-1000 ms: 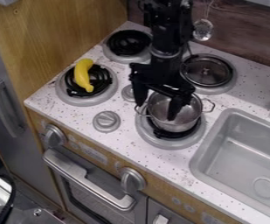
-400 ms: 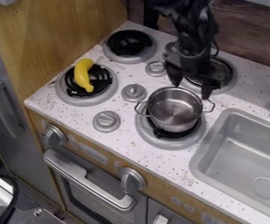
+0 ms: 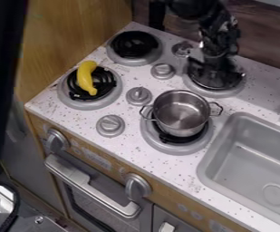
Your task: Move pot lid from the top right burner on the pot
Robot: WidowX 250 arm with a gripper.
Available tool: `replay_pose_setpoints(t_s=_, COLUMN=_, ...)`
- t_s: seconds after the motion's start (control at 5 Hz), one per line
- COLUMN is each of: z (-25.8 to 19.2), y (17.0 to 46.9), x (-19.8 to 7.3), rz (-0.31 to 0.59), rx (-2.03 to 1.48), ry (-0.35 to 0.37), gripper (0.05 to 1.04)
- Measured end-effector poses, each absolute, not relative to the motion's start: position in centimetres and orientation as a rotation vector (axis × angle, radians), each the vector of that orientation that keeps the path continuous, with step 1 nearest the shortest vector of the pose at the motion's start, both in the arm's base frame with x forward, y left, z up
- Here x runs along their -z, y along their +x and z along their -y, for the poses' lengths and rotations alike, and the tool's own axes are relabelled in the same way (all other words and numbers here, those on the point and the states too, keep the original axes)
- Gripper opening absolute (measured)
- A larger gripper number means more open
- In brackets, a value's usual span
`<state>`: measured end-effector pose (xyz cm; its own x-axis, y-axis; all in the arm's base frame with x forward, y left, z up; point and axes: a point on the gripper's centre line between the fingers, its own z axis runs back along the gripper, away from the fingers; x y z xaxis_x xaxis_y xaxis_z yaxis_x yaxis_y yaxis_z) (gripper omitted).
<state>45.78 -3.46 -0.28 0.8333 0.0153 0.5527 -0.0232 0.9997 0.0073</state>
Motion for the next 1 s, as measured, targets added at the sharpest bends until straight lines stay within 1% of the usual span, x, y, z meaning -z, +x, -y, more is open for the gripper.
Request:
replay_pose_setpoints(t_s=0.2, z=3.1, y=48.2, x=1.6, rz=0.607, rx=-0.039, ry=0.019, gripper=0.999)
replay_pose_setpoints(t_s=0.4, z=3.1, y=50.2, x=2.7, rz=0.596, rx=-0.072, ry=0.015, gripper=0.999)
replay_pose_setpoints(t_s=0.8, z=1.6, y=52.6, x=3.6, rz=0.608, rx=-0.106, ry=0.046, gripper=0.999)
replay_pose_setpoints(t_s=1.0, z=0.8, y=53.6, x=2.8, rz=0.639, rx=-0.117, ry=0.061, gripper=0.999)
